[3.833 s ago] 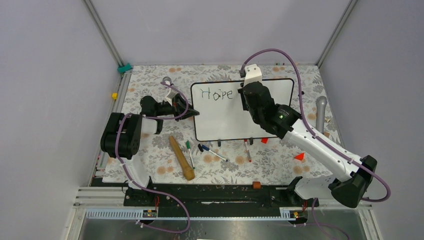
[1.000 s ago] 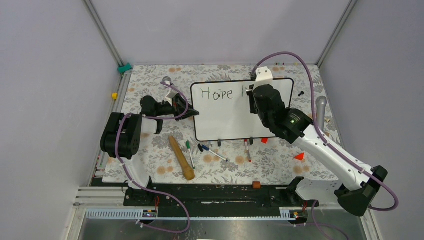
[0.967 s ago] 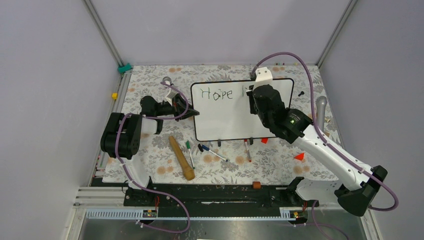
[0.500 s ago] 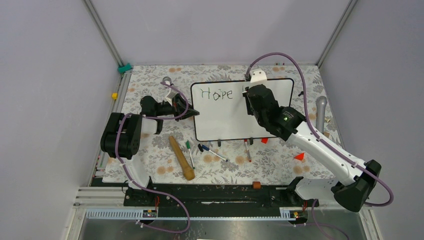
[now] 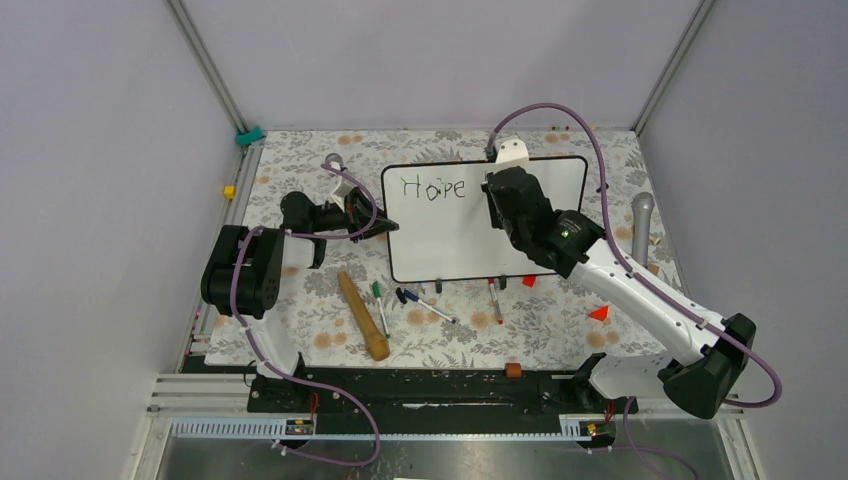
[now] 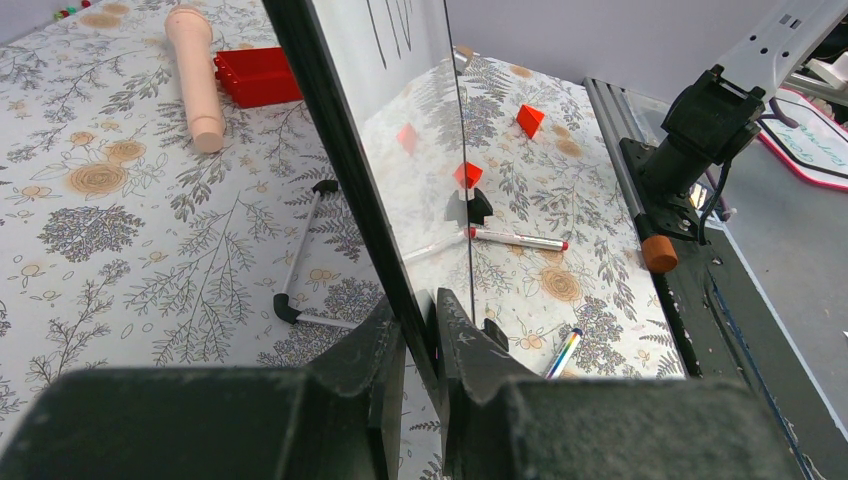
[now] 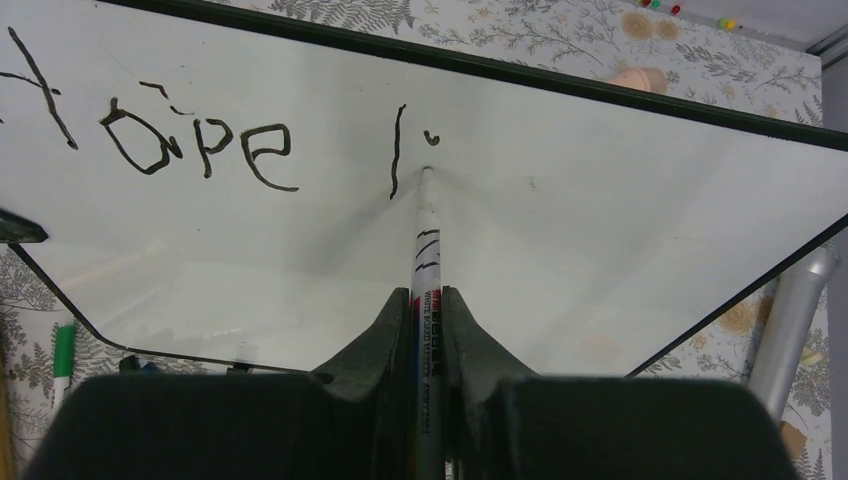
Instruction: Write a sentence on the whiteboard
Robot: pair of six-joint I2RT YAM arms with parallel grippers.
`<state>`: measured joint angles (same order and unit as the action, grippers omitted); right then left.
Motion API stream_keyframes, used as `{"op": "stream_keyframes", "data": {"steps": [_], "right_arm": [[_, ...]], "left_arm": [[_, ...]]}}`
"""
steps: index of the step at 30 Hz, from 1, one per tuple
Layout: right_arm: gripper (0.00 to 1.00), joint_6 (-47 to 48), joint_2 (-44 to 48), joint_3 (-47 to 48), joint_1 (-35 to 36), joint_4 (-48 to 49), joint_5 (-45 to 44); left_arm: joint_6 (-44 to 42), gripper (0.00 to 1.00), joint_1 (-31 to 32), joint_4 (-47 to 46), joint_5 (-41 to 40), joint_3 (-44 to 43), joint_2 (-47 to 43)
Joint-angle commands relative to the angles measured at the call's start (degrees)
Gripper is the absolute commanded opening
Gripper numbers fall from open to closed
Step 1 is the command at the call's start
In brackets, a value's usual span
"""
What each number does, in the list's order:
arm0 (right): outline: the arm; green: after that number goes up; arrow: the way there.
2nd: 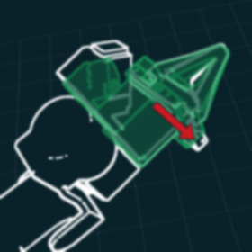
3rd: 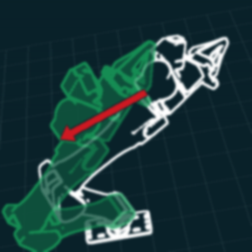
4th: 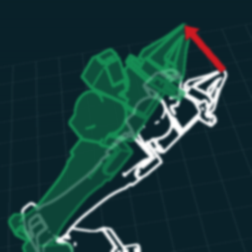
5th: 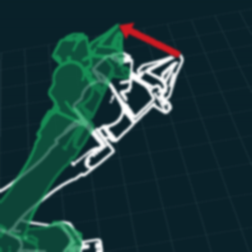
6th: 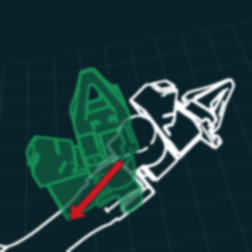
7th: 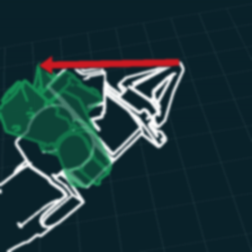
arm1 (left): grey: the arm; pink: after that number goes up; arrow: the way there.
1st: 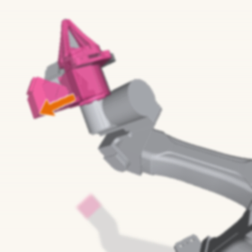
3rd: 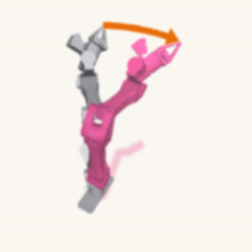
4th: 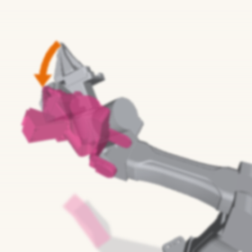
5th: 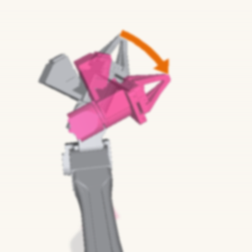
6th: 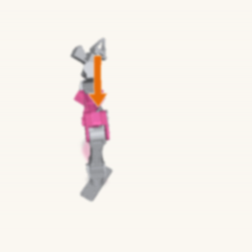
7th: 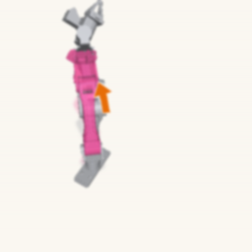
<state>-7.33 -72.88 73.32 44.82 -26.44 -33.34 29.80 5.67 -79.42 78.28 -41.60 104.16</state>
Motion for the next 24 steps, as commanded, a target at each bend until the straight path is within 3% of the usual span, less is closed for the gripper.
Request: {"op": "stream_keyframes", "data": {"steps": [1,15,24], "right_arm": [[0.00,0.09,-0.50,2.21,-0.62,1.20,-0.13],[0.00,-1.72,2.03,-2.69,-0.66,-0.07,1.63],[0.00,-1.14,4.05,-0.73,-0.68,-0.60,0.85]], "left_arm": [[-7.10,0.00,-0.07,-5.04,2.36,0.12,-0.21],[-7.05,0.00,-0.05,-5.05,2.23,0.12,-0.18],[-7.04,0.00,-0.05,-5.04,2.28,0.12,-0.17]]}}
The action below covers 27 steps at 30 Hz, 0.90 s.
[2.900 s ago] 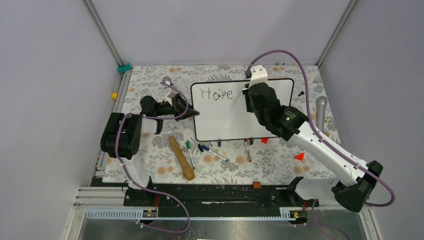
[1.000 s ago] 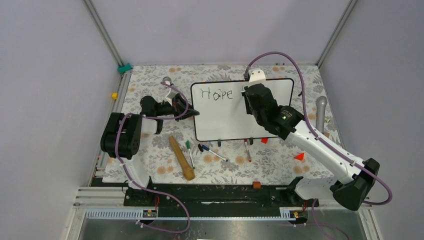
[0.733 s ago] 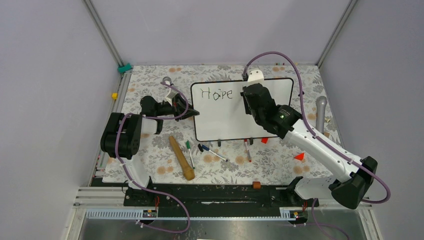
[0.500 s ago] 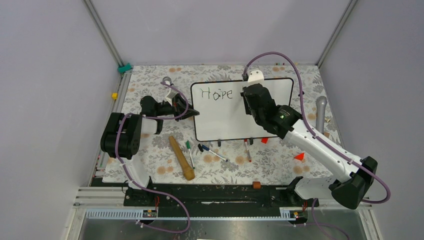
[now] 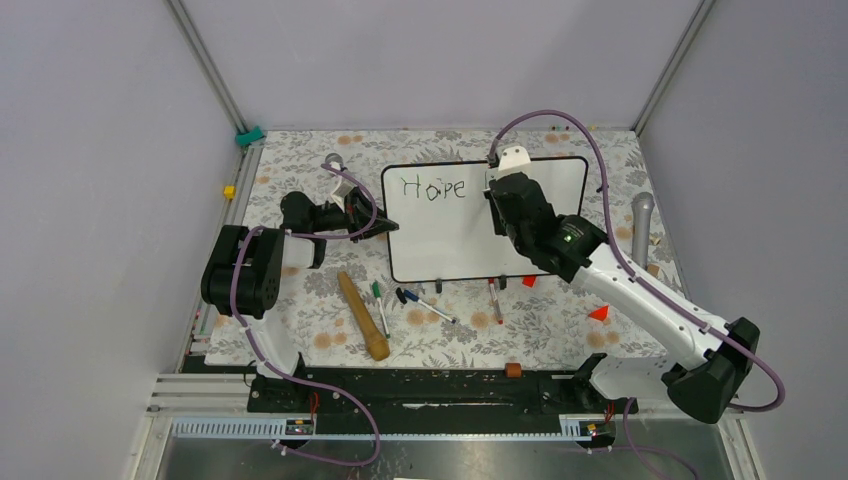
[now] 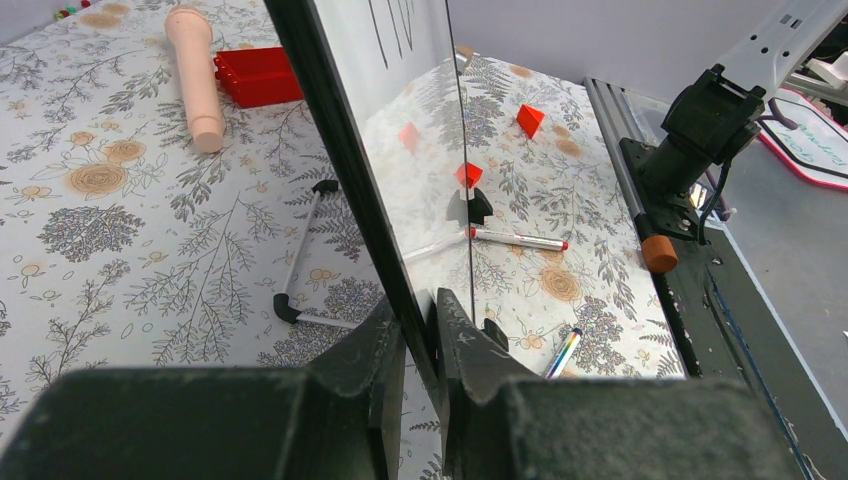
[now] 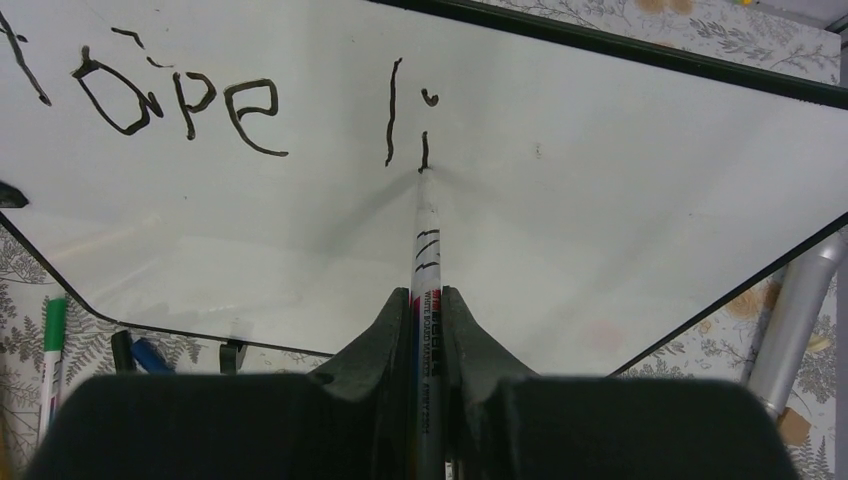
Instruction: Write a sentence on the whiteboard
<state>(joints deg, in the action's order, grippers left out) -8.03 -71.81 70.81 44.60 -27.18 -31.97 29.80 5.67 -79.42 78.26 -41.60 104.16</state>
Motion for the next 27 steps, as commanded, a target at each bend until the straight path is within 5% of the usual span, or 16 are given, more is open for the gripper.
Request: {"op": "stream_keyframes", "data": {"steps": [1,27], "right_arm": [[0.00,-0.33,3.52,1.75,-0.43,0.13,-0.59],[0.00,-0.48,2.38,2.90,-3.15,0.47,-0.71]], "left_arm": [[-7.08,0.00,-0.05,-5.09,2.31,0.12,-0.18],[-7.08,0.00,-0.05,-5.01,2.39,0.16,-0.18]]}}
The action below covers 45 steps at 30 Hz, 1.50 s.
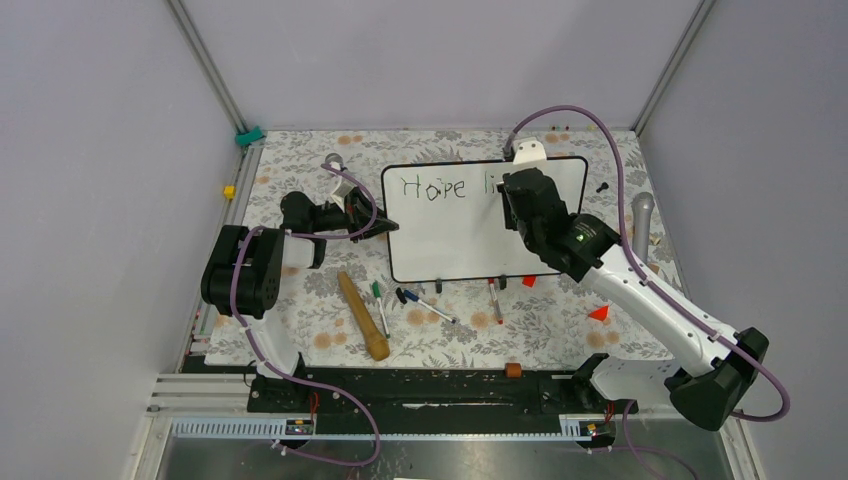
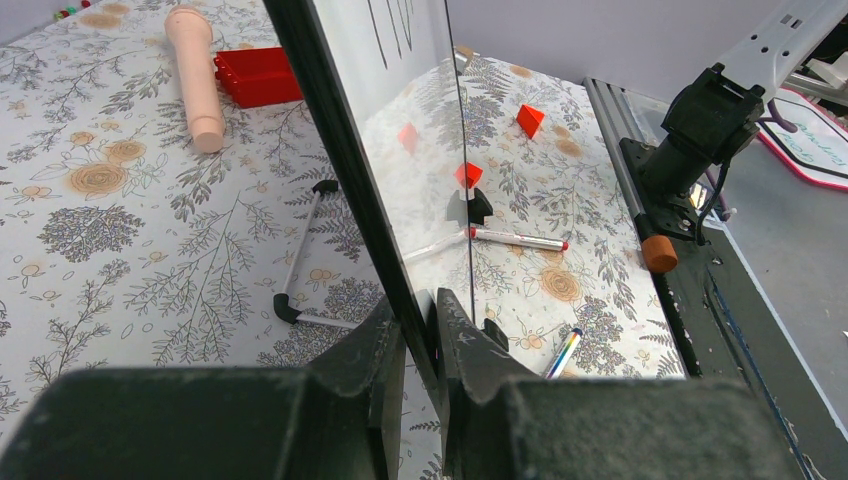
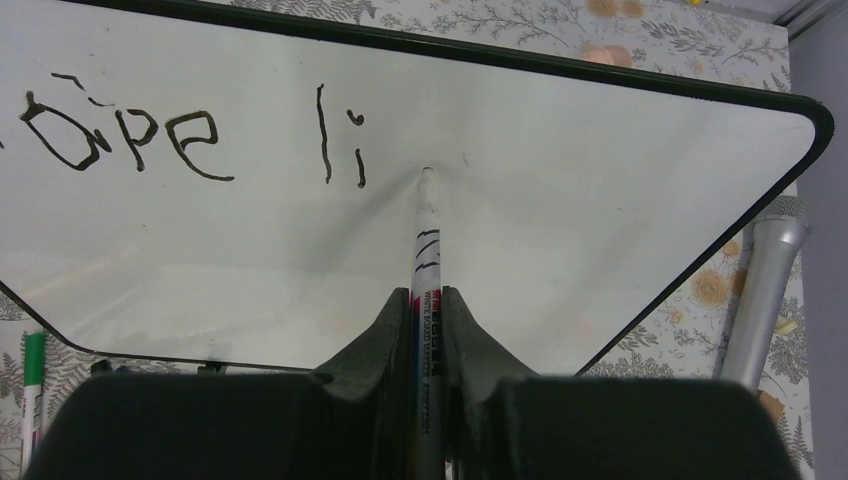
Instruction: Write a sentence on the whiteboard
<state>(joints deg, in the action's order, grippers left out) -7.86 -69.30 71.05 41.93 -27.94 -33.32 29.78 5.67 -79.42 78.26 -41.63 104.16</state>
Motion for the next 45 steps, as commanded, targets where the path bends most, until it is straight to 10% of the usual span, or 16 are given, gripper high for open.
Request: {"op": "stream_keyframes", "data": {"steps": [1,45], "right_arm": [[0.00,-0.67,-0.20,2.76,-0.46,1.30,0.65],[0.00,-0.46,-0.93,2.34,-1.34,-0.75,-0.36]], "left_arm": [[-7.14,0.00,-0.05,-5.00,2.30,0.19,-0.20],[-7.08,0.00,-0.05,-5.07,2.27,0.21,-0.19]]}}
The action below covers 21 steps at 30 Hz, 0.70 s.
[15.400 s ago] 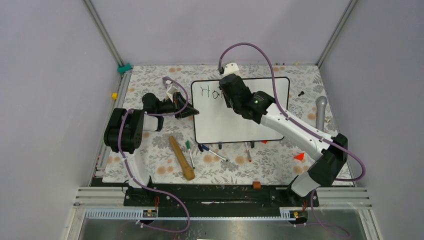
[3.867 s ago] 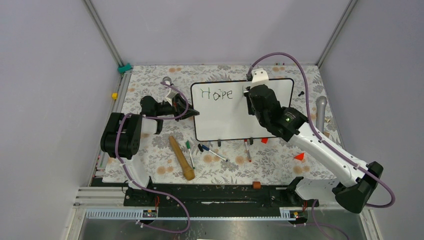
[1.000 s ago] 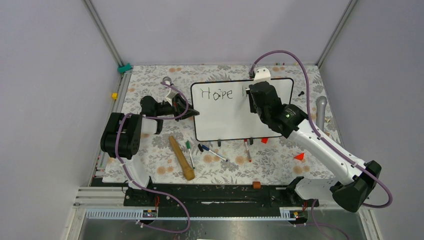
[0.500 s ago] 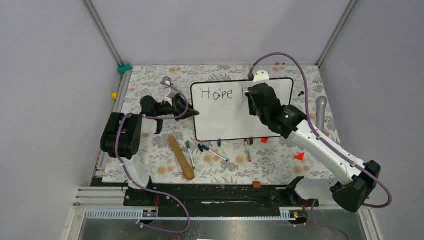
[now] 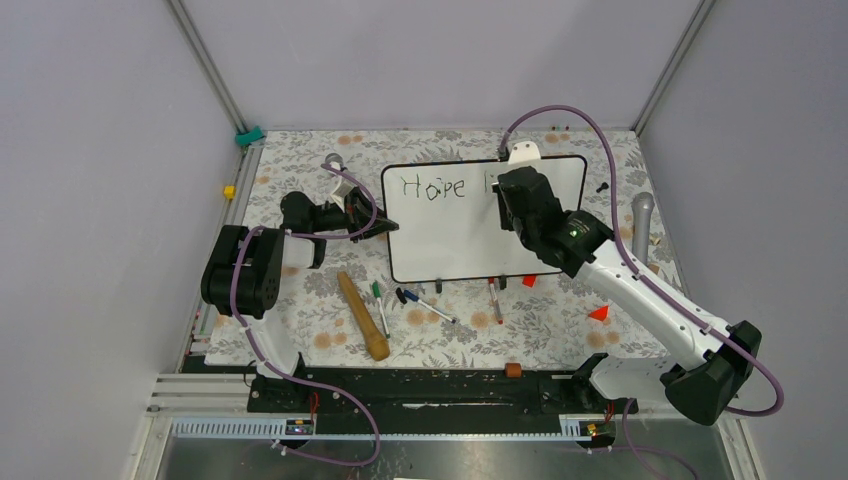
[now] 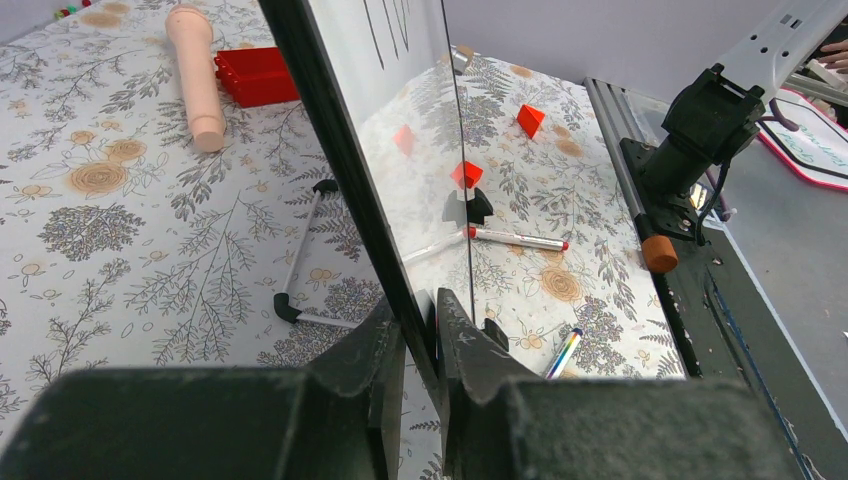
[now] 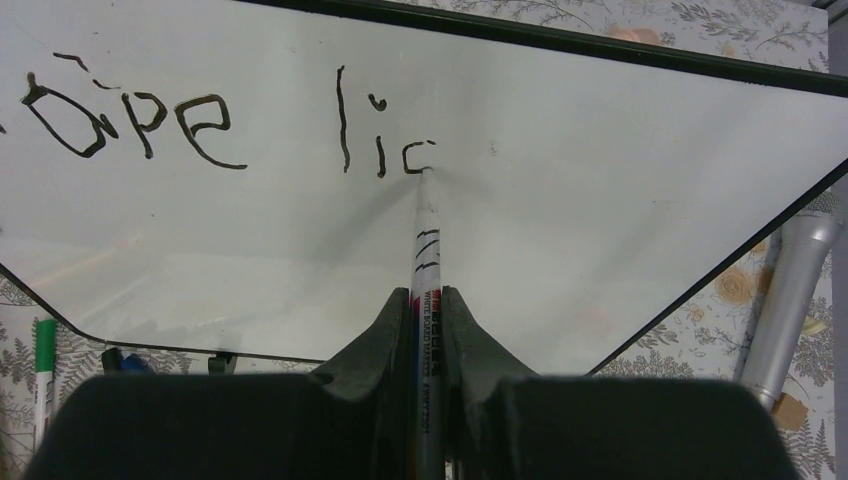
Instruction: Write a sentence on the whiteboard
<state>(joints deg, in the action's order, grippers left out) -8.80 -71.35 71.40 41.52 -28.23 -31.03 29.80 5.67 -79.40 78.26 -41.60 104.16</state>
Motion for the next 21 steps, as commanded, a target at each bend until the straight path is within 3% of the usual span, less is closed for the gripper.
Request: {"op": "stream_keyframes", "data": {"steps": [1,21], "right_arm": [[0.00,0.49,0.94,2.26,-1.02,-0.51,-2.58],[0.00,0.27,0.19,2.80,-1.18,-0.76,-0.72]], "left_arm": [[-7.05,0.00,-0.05,-5.07,2.25,0.11,-0.18],[-6.86,0.00,-0.05,-5.07,2.24,0.02,-0.10]]}}
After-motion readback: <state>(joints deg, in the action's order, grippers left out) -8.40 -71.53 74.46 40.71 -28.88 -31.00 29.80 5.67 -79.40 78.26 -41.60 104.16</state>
